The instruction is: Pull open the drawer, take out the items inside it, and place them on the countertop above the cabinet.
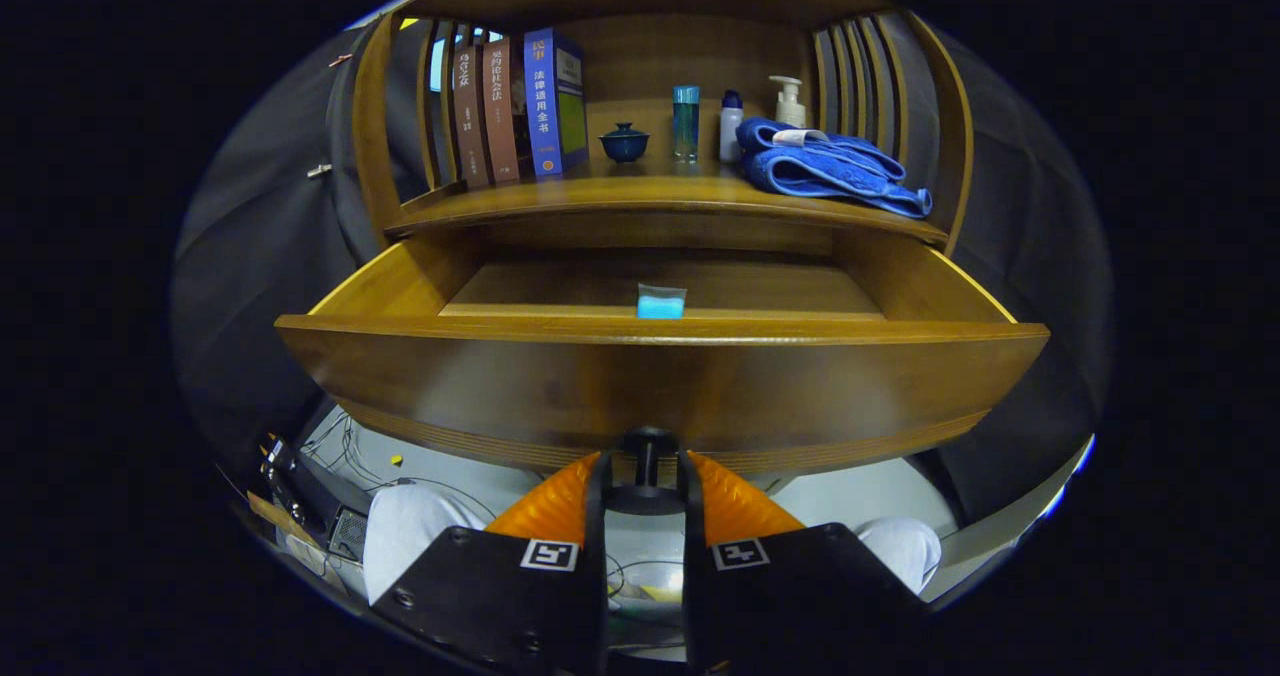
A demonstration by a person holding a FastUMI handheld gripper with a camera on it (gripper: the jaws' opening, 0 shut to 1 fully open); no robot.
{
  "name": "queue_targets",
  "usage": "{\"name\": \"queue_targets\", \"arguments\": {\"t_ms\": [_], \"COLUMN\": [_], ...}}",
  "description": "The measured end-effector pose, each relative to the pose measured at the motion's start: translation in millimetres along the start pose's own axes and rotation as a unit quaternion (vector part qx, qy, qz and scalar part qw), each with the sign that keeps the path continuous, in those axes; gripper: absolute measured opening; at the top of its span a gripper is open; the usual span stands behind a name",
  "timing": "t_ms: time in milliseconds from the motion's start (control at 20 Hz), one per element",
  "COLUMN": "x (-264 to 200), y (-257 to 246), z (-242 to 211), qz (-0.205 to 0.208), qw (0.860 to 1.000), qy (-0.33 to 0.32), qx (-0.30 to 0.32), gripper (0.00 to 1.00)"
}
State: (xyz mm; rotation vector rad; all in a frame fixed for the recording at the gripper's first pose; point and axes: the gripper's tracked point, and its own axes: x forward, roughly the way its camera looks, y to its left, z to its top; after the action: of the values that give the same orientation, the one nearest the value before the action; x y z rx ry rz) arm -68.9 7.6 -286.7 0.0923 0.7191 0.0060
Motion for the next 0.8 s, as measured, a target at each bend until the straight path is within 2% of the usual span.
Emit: {"name": "queue_targets", "arguments": {"t_ms": [300,600,650,800], "x": [-20,-23,-25,-35], "y": [0,-1,-2,-9], "z": [-29,-33,-33,-29], "qz": [0.001,-0.005,-0.008,-0.024], "qw": [1.0,1.0,0.999,0.999], "qy": [0.024,0.029,0.033,0.039], "qx": [0.008,0.004,0.006,0.012], "gripper": [0.34,0.36,0.43,0.84]}}
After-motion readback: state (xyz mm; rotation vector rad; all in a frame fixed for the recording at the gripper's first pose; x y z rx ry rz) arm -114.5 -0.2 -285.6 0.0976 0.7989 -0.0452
